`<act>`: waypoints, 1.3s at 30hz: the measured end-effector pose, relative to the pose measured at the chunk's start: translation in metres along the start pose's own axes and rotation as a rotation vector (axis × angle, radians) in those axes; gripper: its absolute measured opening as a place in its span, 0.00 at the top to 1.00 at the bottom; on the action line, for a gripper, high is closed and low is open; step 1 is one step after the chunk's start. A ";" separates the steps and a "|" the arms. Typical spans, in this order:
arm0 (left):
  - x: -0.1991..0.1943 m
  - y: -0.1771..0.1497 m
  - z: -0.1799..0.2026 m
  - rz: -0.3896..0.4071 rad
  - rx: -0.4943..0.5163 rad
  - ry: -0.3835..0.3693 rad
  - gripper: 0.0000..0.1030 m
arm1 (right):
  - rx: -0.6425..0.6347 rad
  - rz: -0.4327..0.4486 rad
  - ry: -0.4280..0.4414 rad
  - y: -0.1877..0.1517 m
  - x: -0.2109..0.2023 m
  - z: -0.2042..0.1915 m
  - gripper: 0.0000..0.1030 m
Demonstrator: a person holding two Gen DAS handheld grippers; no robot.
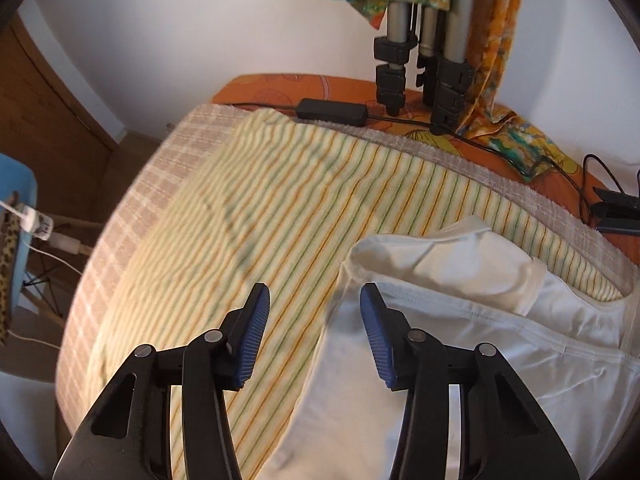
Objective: Fold small clothes
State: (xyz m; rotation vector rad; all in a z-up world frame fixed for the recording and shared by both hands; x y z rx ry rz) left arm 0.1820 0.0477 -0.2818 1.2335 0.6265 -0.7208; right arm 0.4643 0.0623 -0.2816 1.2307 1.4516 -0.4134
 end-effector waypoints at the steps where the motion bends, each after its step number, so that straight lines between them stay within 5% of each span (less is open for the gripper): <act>1: -0.001 0.000 0.001 0.003 0.005 0.002 0.96 | -0.004 -0.008 -0.021 0.000 0.003 0.003 0.58; 5: -0.001 0.002 0.001 0.004 0.016 0.000 0.96 | -0.025 -0.034 -0.079 0.001 0.015 0.007 0.66; 7: -0.003 0.002 0.002 0.007 0.021 -0.001 0.96 | -0.032 -0.035 -0.107 0.003 0.015 0.010 0.84; 10: -0.005 0.003 0.004 0.020 0.038 0.005 0.96 | -0.028 -0.036 -0.101 0.005 0.015 0.015 0.95; 24: -0.017 0.012 0.038 0.079 0.177 0.007 0.97 | 0.043 0.102 0.059 0.003 -0.047 0.047 0.99; 39: 0.008 -0.010 0.112 -0.032 0.415 -0.081 0.96 | 0.167 0.158 -0.004 -0.035 -0.076 0.140 0.99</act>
Point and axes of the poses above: each gripper's, at about its wrist camera, not at the fingertips, and x roughly the way its jaws point, z to its right, y to its top, the point moved 9 cm from there along x, roughly the way its jaws point, and after that the axes turned 9 degrees about y, right-handed, at the moved point
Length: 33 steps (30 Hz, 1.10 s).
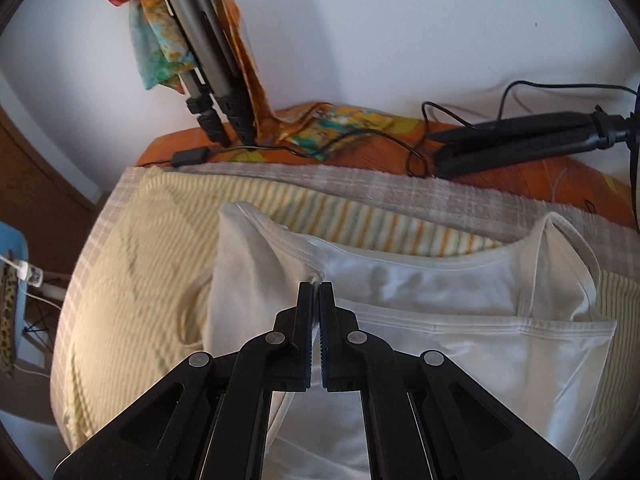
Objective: Fold small clothes
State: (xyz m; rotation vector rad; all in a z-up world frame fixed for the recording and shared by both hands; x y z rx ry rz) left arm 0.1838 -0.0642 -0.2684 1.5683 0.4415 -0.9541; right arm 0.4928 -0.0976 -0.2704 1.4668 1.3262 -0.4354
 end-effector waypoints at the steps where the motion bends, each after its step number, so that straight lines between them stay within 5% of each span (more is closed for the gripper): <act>1: 0.002 -0.001 0.005 -0.008 0.008 -0.006 0.96 | -0.001 -0.004 -0.009 -0.003 0.002 0.001 0.99; 9: -0.002 -0.006 0.005 -0.014 0.019 0.015 0.93 | -0.011 -0.038 0.001 -0.013 0.010 0.004 0.96; 15: -0.032 -0.022 -0.010 0.025 0.030 0.078 0.91 | -0.021 0.025 0.055 -0.012 -0.017 -0.004 0.86; 24: -0.017 -0.006 -0.040 0.030 -0.121 0.087 0.86 | -0.125 0.035 0.142 -0.053 -0.072 -0.044 0.86; 31: 0.019 -0.019 -0.051 -0.050 -0.072 0.212 0.86 | -0.189 0.042 0.091 -0.094 -0.100 -0.054 0.86; 33: 0.019 -0.020 -0.055 -0.032 -0.046 0.228 0.79 | -0.212 0.058 0.046 -0.101 -0.110 -0.050 0.86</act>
Point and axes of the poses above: each gripper's, at about its wrist camera, not at the fingertips, and x roughly the way its jaws point, z to its right, y to its top, the point moved 9 cm from there along x, roughly the way its jaws point, and after that the axes turned 9 degrees about y, right-handed, at the moved point
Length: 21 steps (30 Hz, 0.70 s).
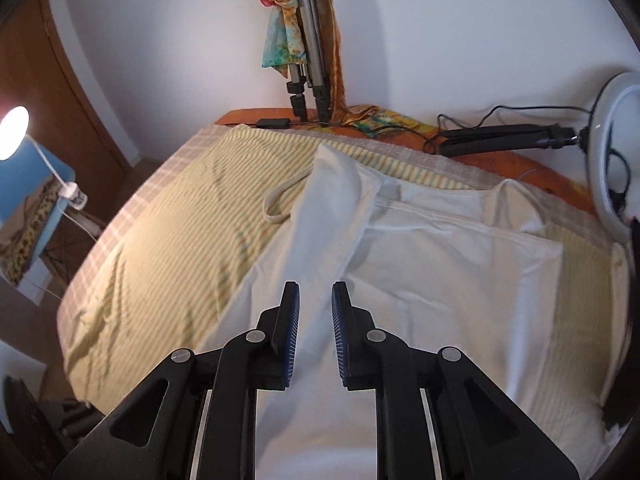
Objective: Fold small clothes
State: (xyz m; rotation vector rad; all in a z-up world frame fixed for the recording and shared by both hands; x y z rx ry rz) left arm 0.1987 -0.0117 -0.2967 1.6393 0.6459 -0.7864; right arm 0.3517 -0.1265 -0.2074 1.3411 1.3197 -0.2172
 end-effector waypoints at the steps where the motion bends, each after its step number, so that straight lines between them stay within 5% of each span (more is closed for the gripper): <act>1: 0.000 0.002 -0.001 -0.003 0.017 0.011 0.77 | -0.004 0.003 -0.015 -0.003 -0.005 0.001 0.86; 5: -0.013 0.022 -0.010 0.008 0.004 -0.016 0.77 | 0.018 0.027 -0.044 -0.015 -0.031 0.006 0.79; 7: -0.023 0.040 -0.012 0.036 0.016 -0.009 0.77 | 0.025 0.057 -0.067 -0.020 -0.049 0.008 0.65; 12: -0.062 0.085 -0.004 0.136 0.064 0.030 0.77 | 0.023 0.119 -0.126 -0.033 -0.093 0.011 0.61; 21: -0.101 0.132 0.039 0.214 0.095 0.017 0.77 | 0.089 0.259 -0.181 -0.058 -0.168 0.033 0.25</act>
Point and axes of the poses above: each gripper's, at about its wrist camera, not at the fingertips, and x roughly the way its jaws point, z to its right, y to its top, the point moved 9 cm from there along x, roughly the way its jaws point, and after that the axes turned 9 degrees about y, right-handed, at the moved point
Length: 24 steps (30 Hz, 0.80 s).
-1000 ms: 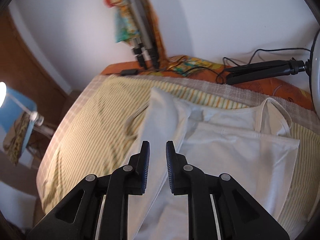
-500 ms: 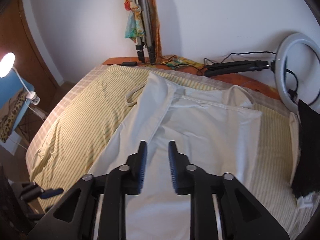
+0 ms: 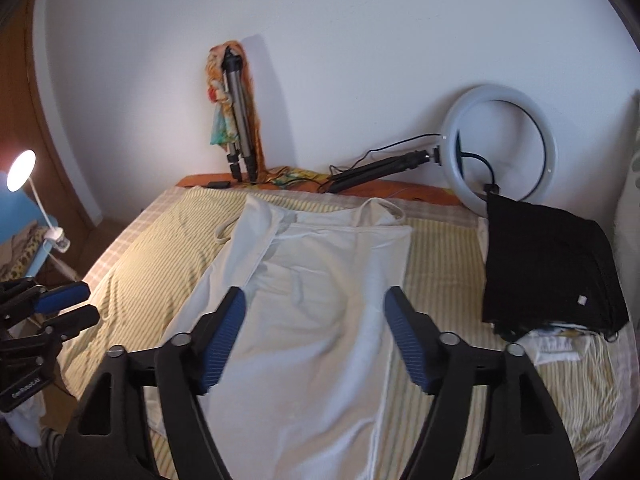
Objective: Fold small clothes
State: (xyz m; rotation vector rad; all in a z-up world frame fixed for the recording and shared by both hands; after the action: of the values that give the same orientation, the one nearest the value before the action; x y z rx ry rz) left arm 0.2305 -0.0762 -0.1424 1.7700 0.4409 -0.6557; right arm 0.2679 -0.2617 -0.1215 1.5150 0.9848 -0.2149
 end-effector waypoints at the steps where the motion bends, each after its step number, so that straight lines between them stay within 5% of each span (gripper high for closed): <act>1: 0.000 0.001 0.007 0.003 -0.004 -0.013 0.77 | 0.005 0.004 -0.006 -0.001 -0.004 0.004 0.24; 8: 0.012 -0.015 0.067 -0.024 -0.016 -0.092 0.77 | 0.053 -0.030 -0.068 -0.023 -0.015 0.051 0.24; 18: 0.024 -0.046 0.180 -0.082 0.043 -0.268 0.77 | 0.216 -0.022 -0.051 -0.039 -0.018 0.122 0.24; 22: 0.027 -0.059 0.221 -0.126 0.080 -0.354 0.55 | 0.246 -0.050 -0.043 -0.052 -0.008 0.139 0.24; 24: 0.030 -0.068 0.238 -0.151 0.109 -0.376 0.55 | 0.276 -0.064 -0.039 -0.058 0.000 0.149 0.24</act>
State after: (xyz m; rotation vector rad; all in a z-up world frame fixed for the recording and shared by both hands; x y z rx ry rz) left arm 0.1641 -0.2853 -0.2606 1.6755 0.2845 -1.1131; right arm 0.2880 -0.4007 -0.1978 1.7232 1.0043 -0.4393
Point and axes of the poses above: each gripper's, at about its wrist camera, not at the fingertips, and x roughly the way its jaws point, z to its right, y to its top, the point moved 9 cm from there along x, roughly the way its jaws point, and after that the axes turned 9 degrees about y, right-handed, at the moved point
